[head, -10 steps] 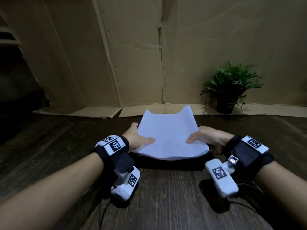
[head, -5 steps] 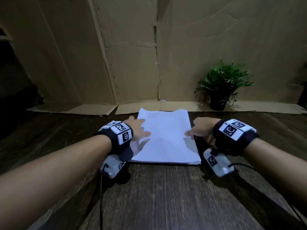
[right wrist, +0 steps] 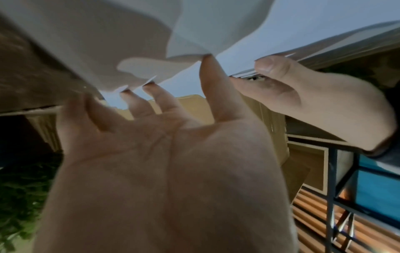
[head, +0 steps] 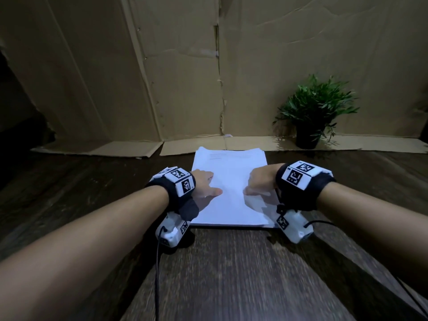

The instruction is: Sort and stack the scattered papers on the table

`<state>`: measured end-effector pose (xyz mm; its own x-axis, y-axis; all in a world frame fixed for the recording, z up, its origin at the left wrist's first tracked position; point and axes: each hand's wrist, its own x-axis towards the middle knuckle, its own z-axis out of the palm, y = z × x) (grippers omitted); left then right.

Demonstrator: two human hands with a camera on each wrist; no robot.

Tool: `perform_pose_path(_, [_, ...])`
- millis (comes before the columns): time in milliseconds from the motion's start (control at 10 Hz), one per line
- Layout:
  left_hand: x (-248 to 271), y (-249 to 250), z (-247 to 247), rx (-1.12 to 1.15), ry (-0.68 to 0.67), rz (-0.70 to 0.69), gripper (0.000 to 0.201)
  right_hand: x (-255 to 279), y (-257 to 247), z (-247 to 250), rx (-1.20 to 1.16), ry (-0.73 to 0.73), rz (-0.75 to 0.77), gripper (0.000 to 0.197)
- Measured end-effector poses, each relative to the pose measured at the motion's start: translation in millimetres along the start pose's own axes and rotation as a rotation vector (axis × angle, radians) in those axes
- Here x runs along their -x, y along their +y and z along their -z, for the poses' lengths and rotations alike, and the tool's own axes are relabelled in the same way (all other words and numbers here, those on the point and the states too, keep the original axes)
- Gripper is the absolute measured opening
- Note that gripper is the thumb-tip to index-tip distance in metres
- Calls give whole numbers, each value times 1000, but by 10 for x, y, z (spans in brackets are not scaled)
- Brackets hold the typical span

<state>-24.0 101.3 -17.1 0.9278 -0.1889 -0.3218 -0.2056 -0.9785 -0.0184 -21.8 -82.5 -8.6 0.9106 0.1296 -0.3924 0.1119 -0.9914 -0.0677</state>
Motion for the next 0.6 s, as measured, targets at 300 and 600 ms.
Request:
perform_pose_path(300, [-75,37,-86,39,-2,0,64,49,-53,18,198,-35,60,45])
perform_pose_path(600, [-64,27,-34,50,-11,-8,58,198,-69,-44,150,54,56,54])
